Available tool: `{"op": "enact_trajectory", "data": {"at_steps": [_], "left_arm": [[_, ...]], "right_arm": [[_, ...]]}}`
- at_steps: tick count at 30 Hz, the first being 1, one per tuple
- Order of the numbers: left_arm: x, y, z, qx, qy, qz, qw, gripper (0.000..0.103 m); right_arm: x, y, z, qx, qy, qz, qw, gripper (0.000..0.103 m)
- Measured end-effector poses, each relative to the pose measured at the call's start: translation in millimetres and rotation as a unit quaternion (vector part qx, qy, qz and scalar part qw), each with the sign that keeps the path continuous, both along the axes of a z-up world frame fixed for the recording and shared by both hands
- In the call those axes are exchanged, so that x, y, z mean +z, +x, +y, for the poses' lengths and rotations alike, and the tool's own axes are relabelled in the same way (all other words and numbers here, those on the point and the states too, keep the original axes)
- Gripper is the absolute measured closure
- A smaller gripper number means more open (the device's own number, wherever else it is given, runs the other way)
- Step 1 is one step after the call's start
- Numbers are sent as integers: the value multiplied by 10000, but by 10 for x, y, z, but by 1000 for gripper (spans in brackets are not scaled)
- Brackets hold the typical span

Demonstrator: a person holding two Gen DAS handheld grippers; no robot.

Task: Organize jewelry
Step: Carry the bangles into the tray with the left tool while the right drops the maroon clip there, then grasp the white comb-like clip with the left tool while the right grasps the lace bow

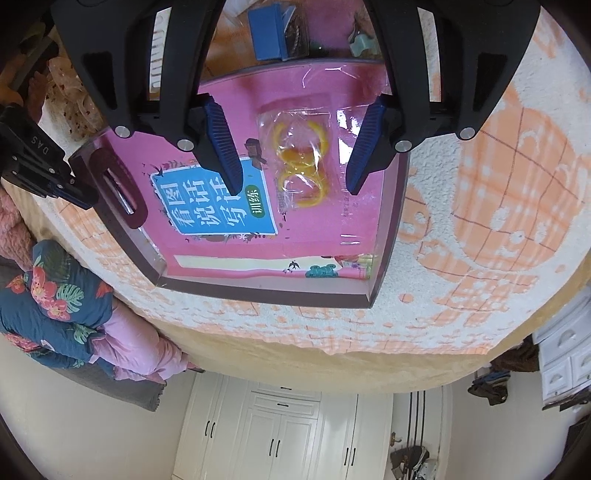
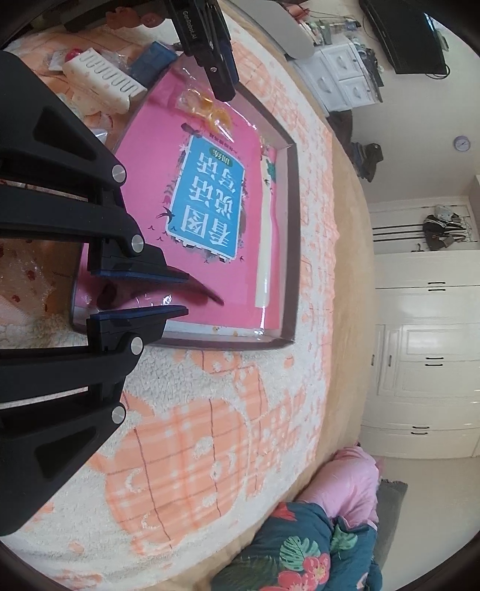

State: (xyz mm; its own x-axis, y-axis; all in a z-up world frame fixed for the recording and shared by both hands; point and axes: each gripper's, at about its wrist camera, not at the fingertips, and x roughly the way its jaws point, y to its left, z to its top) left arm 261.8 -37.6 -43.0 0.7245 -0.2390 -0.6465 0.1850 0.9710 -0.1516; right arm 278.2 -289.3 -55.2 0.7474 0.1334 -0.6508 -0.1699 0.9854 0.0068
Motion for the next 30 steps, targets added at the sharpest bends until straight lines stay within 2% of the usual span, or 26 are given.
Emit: {"op": "enact_trajectory", "data": {"at_steps": [3, 5, 9, 16, 27, 30], "left_arm": [[40, -46, 17, 24, -32, -62, 10000, 49], [77, -86, 33, 47, -46, -119, 9999, 48], [140, -169, 59, 81, -98, -226, 9997, 43], [243, -360, 74, 80, -147, -403, 9990, 36], [309, -644, 110, 79, -179, -496, 9986, 31], [307, -668, 118, 73, -173, -514, 9985, 26]], "right_arm": [[59, -87, 10, -18, -20, -143, 9999, 69], [105, -175, 28, 11, -51, -282, 9996, 68], [189, -364, 60, 50, -104, -531, 9985, 57], [295, -685, 139, 196, -132, -813, 9964, 48], [363, -1049, 233, 368, 100, -860, 9956, 41], [358, -1121, 251, 409, 146, -836, 9956, 41]]}}
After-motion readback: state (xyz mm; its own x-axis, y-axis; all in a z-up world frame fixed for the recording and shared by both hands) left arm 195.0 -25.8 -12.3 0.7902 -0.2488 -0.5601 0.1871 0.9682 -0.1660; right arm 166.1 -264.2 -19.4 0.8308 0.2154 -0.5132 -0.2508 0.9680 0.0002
